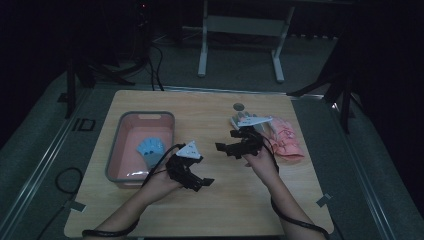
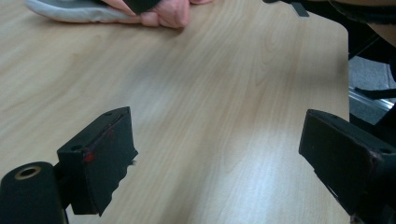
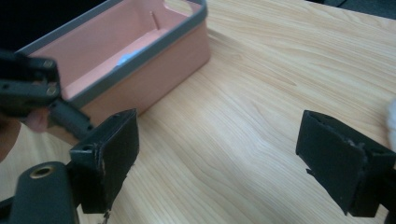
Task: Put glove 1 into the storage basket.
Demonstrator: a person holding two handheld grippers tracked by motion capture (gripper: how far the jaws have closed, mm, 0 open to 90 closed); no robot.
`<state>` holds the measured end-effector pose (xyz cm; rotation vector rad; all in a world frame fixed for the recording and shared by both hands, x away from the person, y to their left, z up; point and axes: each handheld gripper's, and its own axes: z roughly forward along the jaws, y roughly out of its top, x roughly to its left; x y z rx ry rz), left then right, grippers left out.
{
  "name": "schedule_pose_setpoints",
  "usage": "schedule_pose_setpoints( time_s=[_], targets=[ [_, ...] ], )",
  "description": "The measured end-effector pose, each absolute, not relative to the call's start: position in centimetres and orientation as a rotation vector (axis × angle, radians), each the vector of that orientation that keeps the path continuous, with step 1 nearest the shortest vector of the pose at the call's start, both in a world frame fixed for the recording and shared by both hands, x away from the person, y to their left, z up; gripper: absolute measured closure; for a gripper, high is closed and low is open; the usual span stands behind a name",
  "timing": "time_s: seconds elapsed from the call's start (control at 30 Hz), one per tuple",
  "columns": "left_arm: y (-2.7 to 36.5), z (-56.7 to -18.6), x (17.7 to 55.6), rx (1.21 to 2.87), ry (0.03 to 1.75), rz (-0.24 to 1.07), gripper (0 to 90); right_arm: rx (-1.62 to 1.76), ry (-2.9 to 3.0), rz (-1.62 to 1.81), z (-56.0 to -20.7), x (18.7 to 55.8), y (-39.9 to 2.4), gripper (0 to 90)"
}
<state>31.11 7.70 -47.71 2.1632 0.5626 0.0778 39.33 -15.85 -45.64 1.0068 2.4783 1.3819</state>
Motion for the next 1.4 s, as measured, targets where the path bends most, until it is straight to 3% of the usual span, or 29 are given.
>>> schedule_pose_setpoints(
  time_s=[0.33,0.63,0.7,0.83,0.97,1.13,1.4],
  targets=[
    [5.4,-51.7,29.8,2.185,0.521,-0.01,10.6,1.091,2.45,1.376,-47.6,39.2,-18.5,13.3],
    [5.0,-54.3,28.9,2.208,0.527,0.027,10.7,1.169,2.429,1.291,-49.4,39.2,-20.7,13.4],
    [5.1,-54.7,28.6,2.216,0.531,0.042,10.6,1.165,2.419,1.275,-49.5,39.2,-21.5,22.8],
    [5.4,-55.1,28.2,2.223,0.542,0.059,10.6,1.21,2.396,1.231,-49.4,40.0,-23.5,52.9],
    [5.4,-55.1,27.8,2.245,0.537,0.07,10.6,1.24,2.364,1.203,-49.0,41.2,-25.2,67.8],
    [5.3,-55.3,27.4,2.262,0.531,0.067,10.6,1.276,2.317,1.12,-48.5,43.6,-26.8,73.2],
    [5.6,-55.5,27.3,2.226,0.552,0.052,10.6,1.3,2.313,1.03,-49.8,47.5,-26.7,66.3]
  ],
)
